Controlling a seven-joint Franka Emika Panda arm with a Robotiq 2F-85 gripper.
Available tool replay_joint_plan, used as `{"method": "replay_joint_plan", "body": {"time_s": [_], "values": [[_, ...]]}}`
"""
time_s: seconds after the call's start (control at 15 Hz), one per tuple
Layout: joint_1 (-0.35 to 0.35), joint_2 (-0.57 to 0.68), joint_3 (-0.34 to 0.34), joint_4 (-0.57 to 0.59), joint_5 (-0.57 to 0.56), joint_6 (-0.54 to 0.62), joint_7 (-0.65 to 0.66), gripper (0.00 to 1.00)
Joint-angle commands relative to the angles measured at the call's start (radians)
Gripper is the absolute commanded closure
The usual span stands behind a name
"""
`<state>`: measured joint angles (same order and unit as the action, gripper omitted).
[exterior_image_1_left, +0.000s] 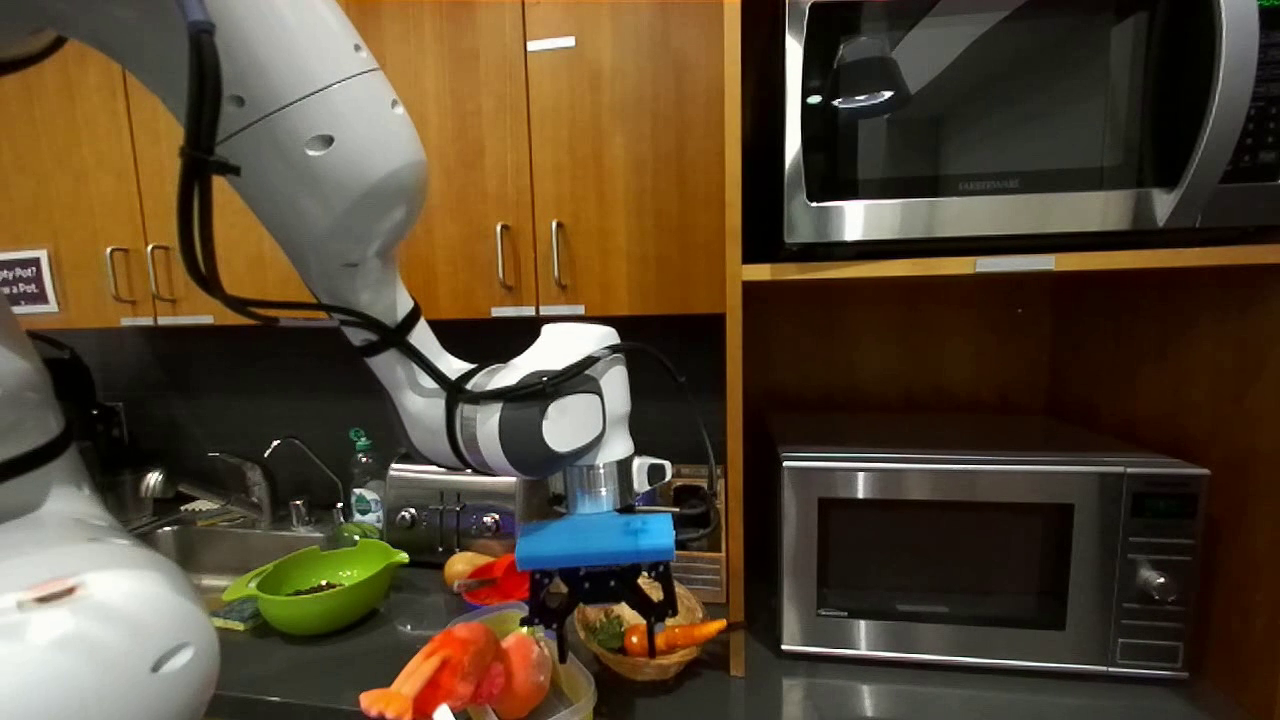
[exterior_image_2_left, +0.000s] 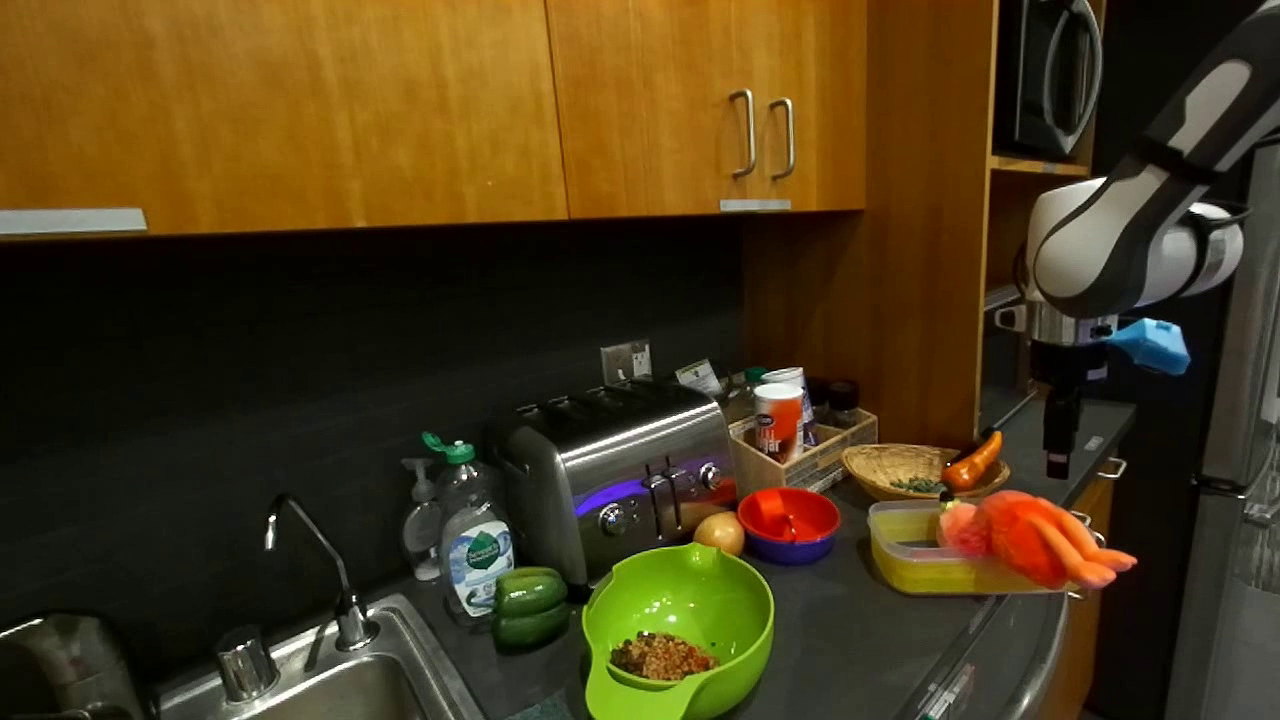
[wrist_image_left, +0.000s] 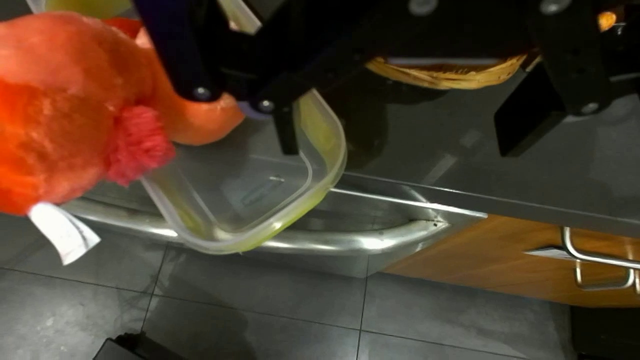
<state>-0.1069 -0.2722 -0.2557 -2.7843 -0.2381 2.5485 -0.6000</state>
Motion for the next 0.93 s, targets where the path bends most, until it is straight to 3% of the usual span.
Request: {"method": "replay_joint_plan", "body": {"time_s": [0.0, 0.87], "values": [[0.000, 0.016, -0.005, 0.000, 0.036, -0.064, -0.044, 0.00], [0.038, 0.071, -0.004, 0.085, 0.336, -0.379, -0.398, 0.00]]}}
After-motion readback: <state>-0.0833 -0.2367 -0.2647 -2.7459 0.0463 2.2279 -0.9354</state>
